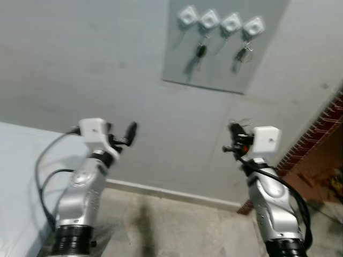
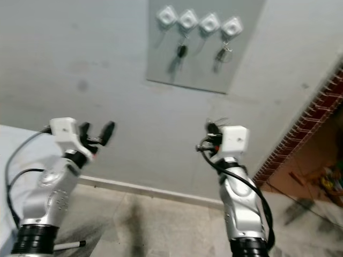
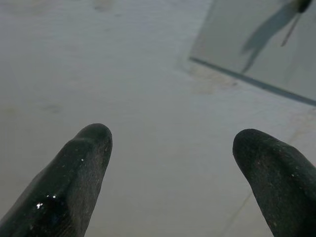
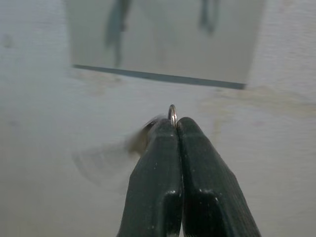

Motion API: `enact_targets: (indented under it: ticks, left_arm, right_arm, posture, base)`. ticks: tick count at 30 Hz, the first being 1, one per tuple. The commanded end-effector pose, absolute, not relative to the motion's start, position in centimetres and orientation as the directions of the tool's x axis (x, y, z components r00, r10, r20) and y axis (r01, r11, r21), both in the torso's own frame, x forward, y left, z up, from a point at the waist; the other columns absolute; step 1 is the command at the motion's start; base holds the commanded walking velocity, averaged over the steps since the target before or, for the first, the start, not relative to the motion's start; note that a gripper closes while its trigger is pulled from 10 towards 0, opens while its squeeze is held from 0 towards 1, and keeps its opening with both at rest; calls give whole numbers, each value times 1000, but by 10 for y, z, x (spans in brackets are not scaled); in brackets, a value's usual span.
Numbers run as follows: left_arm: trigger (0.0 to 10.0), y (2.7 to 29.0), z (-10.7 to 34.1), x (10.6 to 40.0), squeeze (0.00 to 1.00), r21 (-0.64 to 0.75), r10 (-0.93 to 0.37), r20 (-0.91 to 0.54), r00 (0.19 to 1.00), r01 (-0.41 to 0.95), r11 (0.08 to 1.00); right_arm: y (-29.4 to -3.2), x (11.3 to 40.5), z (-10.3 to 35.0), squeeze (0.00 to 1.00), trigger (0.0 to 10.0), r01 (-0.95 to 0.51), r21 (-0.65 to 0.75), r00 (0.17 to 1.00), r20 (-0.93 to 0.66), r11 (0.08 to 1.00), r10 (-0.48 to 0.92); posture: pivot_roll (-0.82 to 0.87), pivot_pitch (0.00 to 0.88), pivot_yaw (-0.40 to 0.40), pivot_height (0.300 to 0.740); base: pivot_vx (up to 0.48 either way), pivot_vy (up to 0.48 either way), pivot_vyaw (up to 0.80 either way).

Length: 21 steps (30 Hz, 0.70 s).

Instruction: Hang keys on a hook

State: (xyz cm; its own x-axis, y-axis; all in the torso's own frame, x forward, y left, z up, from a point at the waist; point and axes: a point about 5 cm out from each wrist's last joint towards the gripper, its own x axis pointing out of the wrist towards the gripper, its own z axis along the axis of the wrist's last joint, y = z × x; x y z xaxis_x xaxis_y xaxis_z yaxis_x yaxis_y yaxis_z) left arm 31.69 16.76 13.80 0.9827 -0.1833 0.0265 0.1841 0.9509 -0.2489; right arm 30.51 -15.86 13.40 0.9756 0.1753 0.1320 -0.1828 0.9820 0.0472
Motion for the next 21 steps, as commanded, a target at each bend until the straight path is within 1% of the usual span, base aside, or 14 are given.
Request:
enact_targets:
  ticks: [1, 21]
  left_arm:
    - [10000, 159, 137, 317, 0, -245, -206, 21, 978, 205, 948]
    - [10000, 160, 137, 316, 0, -254, -199, 20, 980, 197, 947]
  right_arm:
    - [-169, 305, 138, 0, 10000, -147, 52, 979, 149, 988, 138]
    - [-170, 304, 138, 0, 10000, -143, 40, 980, 149, 989, 135]
  posture:
    - [36, 46, -51, 732]
    - [35, 45, -50, 732]
  base:
    - [307, 0, 0]
    - [307, 0, 0]
